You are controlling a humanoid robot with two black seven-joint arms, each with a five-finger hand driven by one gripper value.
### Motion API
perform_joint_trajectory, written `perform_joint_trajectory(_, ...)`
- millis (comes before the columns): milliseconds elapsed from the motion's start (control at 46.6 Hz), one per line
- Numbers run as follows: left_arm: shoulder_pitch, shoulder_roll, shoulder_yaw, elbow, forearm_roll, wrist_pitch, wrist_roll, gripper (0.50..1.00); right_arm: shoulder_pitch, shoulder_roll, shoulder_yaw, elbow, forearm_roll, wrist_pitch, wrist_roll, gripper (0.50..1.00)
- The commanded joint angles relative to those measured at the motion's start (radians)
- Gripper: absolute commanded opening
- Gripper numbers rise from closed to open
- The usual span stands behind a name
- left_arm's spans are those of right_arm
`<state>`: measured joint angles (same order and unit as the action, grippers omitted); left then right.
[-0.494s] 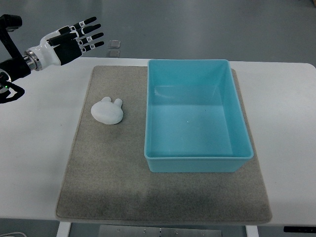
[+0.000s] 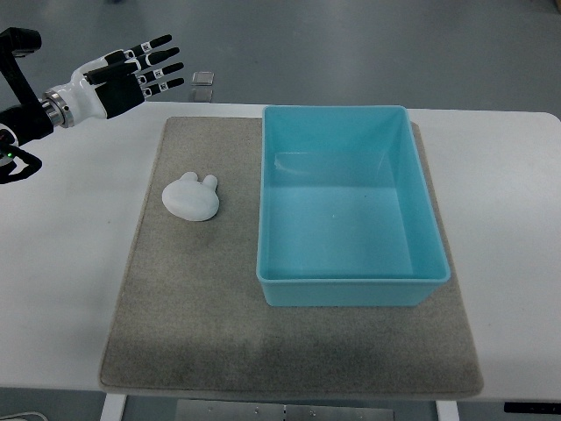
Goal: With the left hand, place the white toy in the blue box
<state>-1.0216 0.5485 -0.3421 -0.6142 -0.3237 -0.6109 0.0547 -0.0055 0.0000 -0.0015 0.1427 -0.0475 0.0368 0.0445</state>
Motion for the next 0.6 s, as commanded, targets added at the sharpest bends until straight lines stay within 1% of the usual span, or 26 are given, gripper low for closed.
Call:
perform_joint_trajectory(0, 0.000, 0.004, 0.002, 0.005, 0.000, 0.000, -0.003, 0.999, -0.001, 0.000, 0.000, 0.000, 0.000, 0.000, 0.000, 0.936)
perform_joint_trajectory(193, 0.009, 0.005, 0.017, 0.008, 0.026, 0.000, -0.007, 0.999, -0.001, 0.000, 0.000, 0.000, 0.000, 0.000, 0.000, 0.936)
perform_joint_trajectory(343, 0.002, 0.008, 0.000, 0.002, 0.225, 0.000, -0.027, 0.999, -0.001, 0.000, 0.000, 0.000, 0.000, 0.000, 0.000, 0.936)
perform_joint_trajectory(429, -0.015, 0.028, -0.005, -0.006, 0.360, 0.000, -0.070, 0.999, -0.001, 0.000, 0.000, 0.000, 0.000, 0.000, 0.000, 0.936)
perform_joint_trajectory(579, -0.041, 0.063, -0.002, -0.044, 0.575, 0.000, -0.196, 0.996, 0.001, 0.000, 0.000, 0.000, 0.000, -0.001, 0.000, 0.936)
